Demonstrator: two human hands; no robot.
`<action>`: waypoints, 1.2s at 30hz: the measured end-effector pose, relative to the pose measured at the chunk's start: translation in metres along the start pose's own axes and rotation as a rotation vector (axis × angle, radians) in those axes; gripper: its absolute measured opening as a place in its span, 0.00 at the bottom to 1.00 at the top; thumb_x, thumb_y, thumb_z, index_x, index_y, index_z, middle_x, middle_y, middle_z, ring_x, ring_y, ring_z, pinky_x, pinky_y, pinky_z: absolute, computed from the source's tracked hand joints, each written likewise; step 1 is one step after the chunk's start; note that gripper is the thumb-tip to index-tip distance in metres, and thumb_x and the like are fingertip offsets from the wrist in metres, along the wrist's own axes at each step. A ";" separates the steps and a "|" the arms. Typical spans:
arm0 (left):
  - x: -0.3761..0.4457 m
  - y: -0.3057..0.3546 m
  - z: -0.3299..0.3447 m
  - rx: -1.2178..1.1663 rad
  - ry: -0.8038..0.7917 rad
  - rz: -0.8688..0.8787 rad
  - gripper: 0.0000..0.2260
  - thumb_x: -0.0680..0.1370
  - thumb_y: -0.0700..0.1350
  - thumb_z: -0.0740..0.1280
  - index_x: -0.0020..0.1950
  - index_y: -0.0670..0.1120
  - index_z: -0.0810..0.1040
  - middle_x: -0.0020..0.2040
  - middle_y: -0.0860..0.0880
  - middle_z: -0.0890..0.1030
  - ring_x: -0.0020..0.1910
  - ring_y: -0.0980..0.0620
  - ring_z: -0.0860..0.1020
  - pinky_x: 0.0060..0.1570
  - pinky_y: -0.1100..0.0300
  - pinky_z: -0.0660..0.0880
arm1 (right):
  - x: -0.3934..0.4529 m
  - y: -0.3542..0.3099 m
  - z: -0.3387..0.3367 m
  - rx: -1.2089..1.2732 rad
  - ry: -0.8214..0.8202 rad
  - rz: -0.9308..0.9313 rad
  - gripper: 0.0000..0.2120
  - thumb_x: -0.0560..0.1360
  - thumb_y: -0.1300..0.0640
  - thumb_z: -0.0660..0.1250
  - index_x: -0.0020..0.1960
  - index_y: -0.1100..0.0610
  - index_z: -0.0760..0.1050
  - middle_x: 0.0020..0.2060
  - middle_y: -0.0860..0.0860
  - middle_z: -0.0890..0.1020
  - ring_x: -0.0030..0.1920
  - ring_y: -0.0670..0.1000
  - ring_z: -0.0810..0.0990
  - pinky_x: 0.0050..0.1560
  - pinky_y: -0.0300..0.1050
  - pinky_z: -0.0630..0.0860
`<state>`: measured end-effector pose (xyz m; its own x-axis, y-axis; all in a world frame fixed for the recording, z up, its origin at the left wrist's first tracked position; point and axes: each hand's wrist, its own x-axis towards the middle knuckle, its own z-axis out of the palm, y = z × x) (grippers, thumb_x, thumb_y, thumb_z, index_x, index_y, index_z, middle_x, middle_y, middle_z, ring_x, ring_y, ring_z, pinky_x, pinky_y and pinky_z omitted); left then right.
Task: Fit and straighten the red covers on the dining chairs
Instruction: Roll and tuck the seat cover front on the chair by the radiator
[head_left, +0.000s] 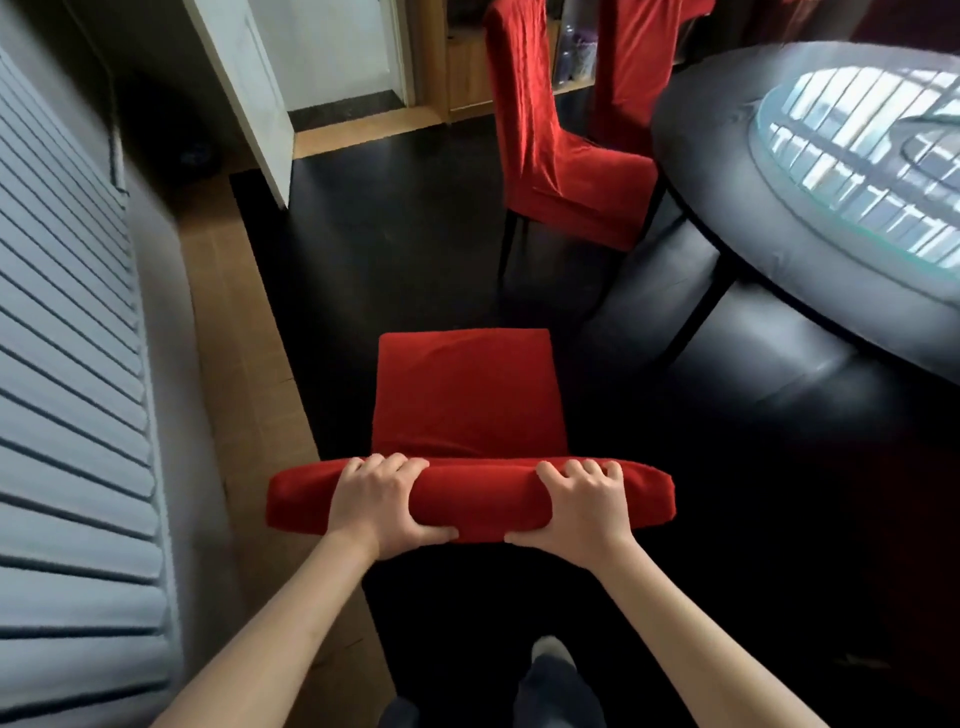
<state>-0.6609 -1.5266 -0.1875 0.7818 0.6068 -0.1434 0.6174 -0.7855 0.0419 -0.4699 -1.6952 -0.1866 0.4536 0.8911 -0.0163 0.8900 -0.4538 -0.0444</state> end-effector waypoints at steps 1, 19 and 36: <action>-0.002 -0.001 0.001 -0.003 -0.005 0.017 0.48 0.57 0.82 0.51 0.67 0.54 0.73 0.58 0.55 0.79 0.56 0.52 0.77 0.60 0.52 0.69 | -0.006 -0.004 0.001 -0.001 0.009 0.022 0.43 0.53 0.20 0.58 0.49 0.53 0.80 0.36 0.52 0.82 0.40 0.57 0.81 0.51 0.58 0.74; -0.020 -0.019 -0.004 0.032 0.024 0.271 0.43 0.57 0.79 0.57 0.59 0.50 0.80 0.49 0.53 0.82 0.45 0.50 0.80 0.52 0.52 0.74 | -0.065 -0.053 0.000 -0.009 0.024 0.287 0.41 0.50 0.21 0.66 0.43 0.56 0.80 0.31 0.51 0.81 0.32 0.55 0.80 0.45 0.54 0.77; -0.039 -0.017 -0.007 0.050 -0.045 0.487 0.42 0.56 0.78 0.59 0.55 0.49 0.82 0.45 0.53 0.83 0.42 0.49 0.80 0.48 0.52 0.76 | -0.129 -0.095 0.004 0.024 0.083 0.544 0.39 0.49 0.22 0.68 0.37 0.58 0.78 0.31 0.51 0.81 0.32 0.54 0.82 0.44 0.52 0.79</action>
<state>-0.7012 -1.5358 -0.1755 0.9734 0.1630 -0.1613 0.1756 -0.9822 0.0673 -0.6136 -1.7669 -0.1839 0.8509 0.5242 0.0358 0.5253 -0.8476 -0.0748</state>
